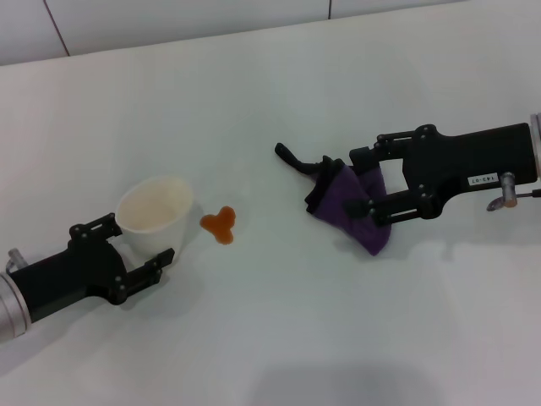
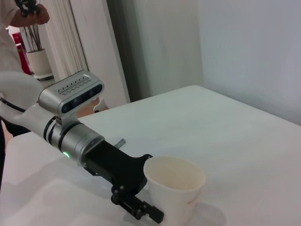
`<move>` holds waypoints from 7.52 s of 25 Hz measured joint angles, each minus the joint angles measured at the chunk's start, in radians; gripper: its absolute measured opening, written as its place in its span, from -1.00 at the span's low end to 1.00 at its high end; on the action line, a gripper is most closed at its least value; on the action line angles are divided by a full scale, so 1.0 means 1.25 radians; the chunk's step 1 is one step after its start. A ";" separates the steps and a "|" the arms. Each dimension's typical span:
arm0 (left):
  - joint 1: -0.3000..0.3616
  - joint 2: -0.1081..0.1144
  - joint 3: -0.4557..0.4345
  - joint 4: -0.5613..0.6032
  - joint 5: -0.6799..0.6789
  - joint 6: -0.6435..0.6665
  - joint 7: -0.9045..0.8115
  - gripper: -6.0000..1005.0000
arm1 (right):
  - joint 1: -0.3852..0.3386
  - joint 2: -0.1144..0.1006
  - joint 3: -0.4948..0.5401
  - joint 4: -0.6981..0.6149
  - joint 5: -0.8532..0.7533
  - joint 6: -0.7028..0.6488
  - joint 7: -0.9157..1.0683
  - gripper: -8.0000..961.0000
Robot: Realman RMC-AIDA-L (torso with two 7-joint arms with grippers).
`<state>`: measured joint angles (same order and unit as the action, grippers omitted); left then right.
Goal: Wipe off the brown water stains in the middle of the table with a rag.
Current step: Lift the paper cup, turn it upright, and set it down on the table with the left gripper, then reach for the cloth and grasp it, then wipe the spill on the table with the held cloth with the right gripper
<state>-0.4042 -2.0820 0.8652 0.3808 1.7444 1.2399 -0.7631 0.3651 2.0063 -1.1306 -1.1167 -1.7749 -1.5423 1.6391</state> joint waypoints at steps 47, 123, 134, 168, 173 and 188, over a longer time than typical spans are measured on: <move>0.202 0.007 -0.087 0.072 -0.111 0.243 -0.101 0.64 | -0.001 0.001 0.001 -0.034 -0.047 0.018 0.078 0.60; 0.040 0.006 -0.085 0.255 0.085 0.247 -0.295 0.63 | 0.258 0.008 -0.217 0.097 -0.422 0.233 0.597 -0.46; 0.038 0.007 -0.072 0.257 0.084 0.254 -0.299 0.63 | 0.273 0.012 -0.299 0.058 -0.419 0.242 0.592 -0.84; 0.030 0.006 -0.031 0.260 0.085 0.275 -0.300 0.63 | 0.389 0.017 -0.545 0.091 -0.280 0.339 0.576 -0.81; 0.030 0.006 -0.031 0.259 0.085 0.275 -0.298 0.63 | 0.417 0.017 -0.555 0.133 -0.272 0.370 0.575 -0.81; 0.025 0.006 -0.031 0.257 0.085 0.275 -0.300 0.63 | 0.494 0.017 -0.555 0.216 -0.271 0.462 0.593 -0.79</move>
<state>-0.3727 -2.0739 0.8268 0.7019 1.8500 1.5840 -1.1385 0.9825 2.0279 -1.8240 -0.8462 -2.1136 -0.9648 2.3809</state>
